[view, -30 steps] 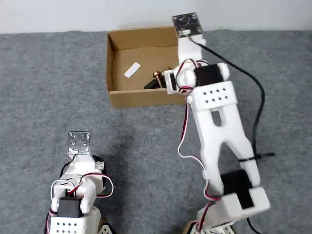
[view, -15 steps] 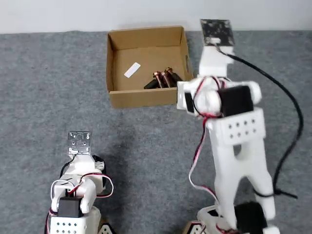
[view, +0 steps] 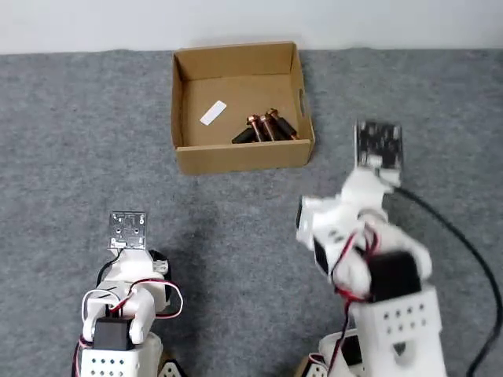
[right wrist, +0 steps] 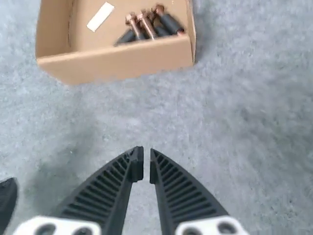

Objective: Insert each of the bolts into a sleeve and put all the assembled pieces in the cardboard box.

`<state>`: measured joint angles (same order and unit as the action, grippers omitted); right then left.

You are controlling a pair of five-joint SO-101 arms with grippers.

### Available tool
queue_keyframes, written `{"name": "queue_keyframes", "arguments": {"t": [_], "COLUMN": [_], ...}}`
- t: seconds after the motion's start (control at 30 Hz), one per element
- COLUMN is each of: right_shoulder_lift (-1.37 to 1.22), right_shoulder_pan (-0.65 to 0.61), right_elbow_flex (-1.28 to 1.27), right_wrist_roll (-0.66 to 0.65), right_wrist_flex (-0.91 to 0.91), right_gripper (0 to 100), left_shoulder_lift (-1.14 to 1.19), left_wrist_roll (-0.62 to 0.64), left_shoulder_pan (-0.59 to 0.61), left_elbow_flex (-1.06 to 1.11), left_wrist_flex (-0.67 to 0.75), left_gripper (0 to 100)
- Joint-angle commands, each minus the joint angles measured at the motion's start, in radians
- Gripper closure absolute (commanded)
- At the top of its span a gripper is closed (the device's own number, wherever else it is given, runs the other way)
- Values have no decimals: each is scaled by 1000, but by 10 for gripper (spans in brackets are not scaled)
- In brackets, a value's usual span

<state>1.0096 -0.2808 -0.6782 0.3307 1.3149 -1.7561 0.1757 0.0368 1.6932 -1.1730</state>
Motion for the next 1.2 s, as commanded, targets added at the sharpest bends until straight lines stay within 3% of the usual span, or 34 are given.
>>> {"name": "queue_keyframes", "arguments": {"t": [0.0,0.27,0.6,0.97,1.17], "right_shoulder_lift": [142,406,822,803,805], "right_shoulder_pan": [73,226,246,243,240], "right_elbow_flex": [-176,-509,-864,-1007,-1005], "right_wrist_roll": [3,-141,-203,-199,-201], "right_wrist_flex": [-67,-173,-211,-206,-113], "right_gripper": [991,991,991,990,990], "left_shoulder_lift": [-8,-8,-8,-8,-8], "left_wrist_roll": [3,3,3,3,3], "left_shoulder_pan": [3,3,3,3,3], "left_elbow_flex": [-7,-7,-7,-7,-7], "left_wrist_flex": [2,2,2,2,2], "left_gripper": [994,994,994,994,994]}}
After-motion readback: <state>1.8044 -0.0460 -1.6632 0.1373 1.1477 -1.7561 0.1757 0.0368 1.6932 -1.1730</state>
